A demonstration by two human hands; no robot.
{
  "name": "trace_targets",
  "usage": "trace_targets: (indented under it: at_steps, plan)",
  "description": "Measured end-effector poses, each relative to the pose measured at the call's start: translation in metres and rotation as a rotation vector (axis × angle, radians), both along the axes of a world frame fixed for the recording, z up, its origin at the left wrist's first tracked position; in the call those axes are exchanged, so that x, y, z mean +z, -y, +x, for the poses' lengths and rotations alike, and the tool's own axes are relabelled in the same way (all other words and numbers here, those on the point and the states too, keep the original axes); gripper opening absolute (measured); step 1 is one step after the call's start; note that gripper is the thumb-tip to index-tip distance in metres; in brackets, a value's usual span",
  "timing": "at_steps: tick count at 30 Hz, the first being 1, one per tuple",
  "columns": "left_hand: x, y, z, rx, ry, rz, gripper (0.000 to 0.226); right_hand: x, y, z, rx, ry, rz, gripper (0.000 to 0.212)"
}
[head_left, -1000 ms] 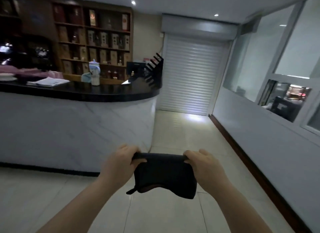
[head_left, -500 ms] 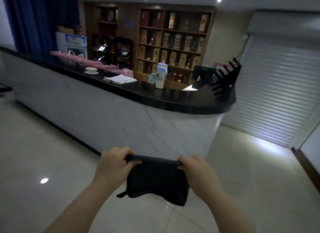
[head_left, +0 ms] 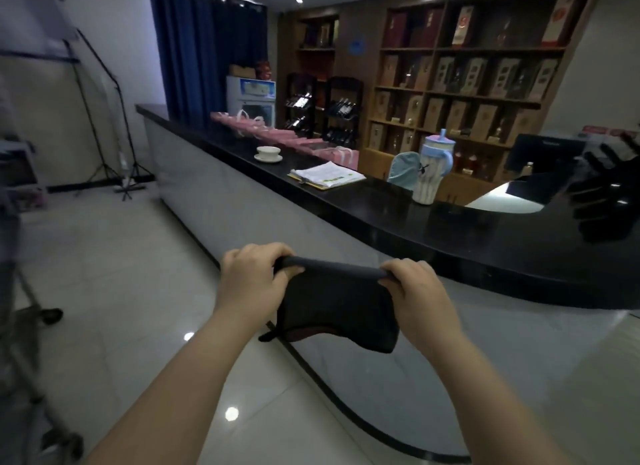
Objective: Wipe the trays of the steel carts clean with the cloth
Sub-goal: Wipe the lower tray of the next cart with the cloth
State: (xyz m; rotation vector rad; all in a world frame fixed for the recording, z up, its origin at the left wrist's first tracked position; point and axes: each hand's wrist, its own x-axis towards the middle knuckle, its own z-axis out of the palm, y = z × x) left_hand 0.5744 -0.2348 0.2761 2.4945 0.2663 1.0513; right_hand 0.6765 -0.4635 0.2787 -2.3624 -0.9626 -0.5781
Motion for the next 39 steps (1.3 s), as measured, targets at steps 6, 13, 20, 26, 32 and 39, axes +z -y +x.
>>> trace_targets:
  at_steps: [6,13,20,26,32,39]
  plan:
    - [0.0,-0.078,0.041,0.352,0.012,-0.101,0.005,0.001,-0.131,0.115,0.38,-0.113,0.139,0.015]
    - [-0.012,-0.146,0.026,0.772,0.018,-0.196,0.012,0.004,-0.296,0.155,0.763,-0.174,0.124,0.018]
    - [-0.041,-0.213,-0.023,1.146,0.009,-0.219,0.008,-0.042,-0.438,0.11,1.093,-0.303,0.013,0.022]
    - [-0.04,-0.278,-0.049,1.282,0.023,-0.255,0.01,-0.042,-0.538,0.086,1.261,-0.285,-0.051,0.019]
    - [-0.071,-0.309,-0.048,1.432,-0.081,-0.398,0.005,-0.081,-0.617,0.077,1.425,-0.321,-0.171,0.02]
    - [-0.132,-0.283,-0.035,1.806,-0.119,-0.601,0.011,-0.151,-0.671,0.053,1.788,-0.278,-0.461,0.02]
